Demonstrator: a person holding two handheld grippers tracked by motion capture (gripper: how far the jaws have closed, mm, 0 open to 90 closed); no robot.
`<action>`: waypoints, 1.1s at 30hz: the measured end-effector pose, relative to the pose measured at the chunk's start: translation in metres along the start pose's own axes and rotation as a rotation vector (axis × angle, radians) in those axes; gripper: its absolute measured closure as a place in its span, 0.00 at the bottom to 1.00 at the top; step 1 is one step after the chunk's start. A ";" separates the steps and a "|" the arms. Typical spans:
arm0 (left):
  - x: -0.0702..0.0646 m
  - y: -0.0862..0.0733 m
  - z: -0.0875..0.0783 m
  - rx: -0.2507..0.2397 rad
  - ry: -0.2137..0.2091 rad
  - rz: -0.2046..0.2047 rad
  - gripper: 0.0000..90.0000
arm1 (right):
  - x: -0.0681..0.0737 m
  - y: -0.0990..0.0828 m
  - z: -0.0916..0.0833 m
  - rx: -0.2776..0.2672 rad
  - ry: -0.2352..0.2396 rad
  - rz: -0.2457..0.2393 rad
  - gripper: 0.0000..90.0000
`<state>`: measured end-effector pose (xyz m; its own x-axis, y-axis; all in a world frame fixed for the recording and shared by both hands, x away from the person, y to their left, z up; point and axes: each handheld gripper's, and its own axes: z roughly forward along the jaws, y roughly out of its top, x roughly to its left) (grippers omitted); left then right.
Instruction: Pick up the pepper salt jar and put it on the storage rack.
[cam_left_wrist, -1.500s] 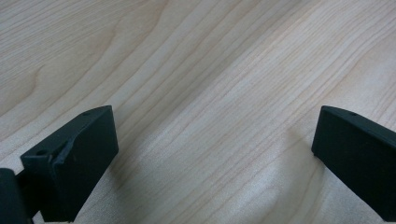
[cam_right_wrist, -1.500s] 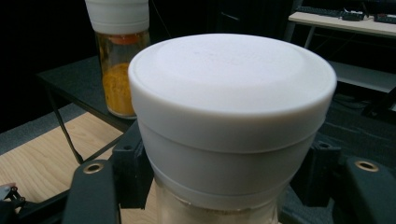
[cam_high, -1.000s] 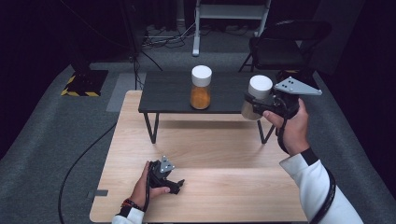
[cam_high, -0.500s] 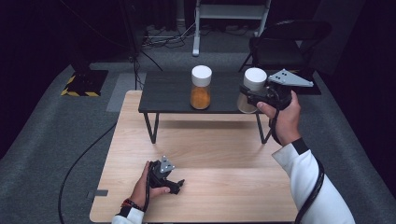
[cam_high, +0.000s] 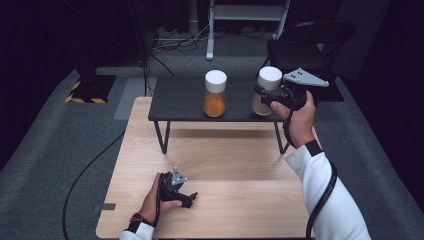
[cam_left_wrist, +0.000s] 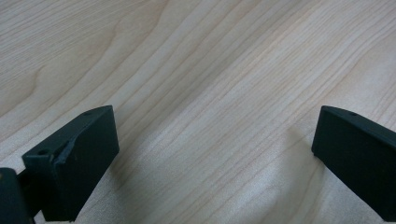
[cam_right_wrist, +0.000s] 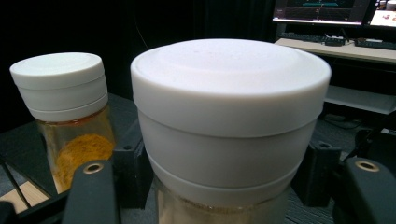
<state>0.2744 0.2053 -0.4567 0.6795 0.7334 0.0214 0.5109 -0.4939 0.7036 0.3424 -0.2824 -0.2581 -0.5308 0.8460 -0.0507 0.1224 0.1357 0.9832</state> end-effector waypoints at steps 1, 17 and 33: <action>0.000 0.000 0.000 0.000 0.000 0.000 0.01 | 0.000 0.000 0.002 0.001 0.001 0.002 0.38; 0.000 0.000 0.000 -0.001 0.001 0.001 0.01 | 0.001 -0.010 0.028 0.020 -0.008 0.034 0.38; 0.000 0.000 0.000 -0.001 0.001 0.001 0.01 | 0.000 -0.017 0.032 0.016 -0.011 0.038 0.38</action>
<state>0.2741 0.2052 -0.4568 0.6794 0.7334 0.0228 0.5099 -0.4943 0.7041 0.3672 -0.2676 -0.2806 -0.5160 0.8565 -0.0152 0.1559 0.1113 0.9815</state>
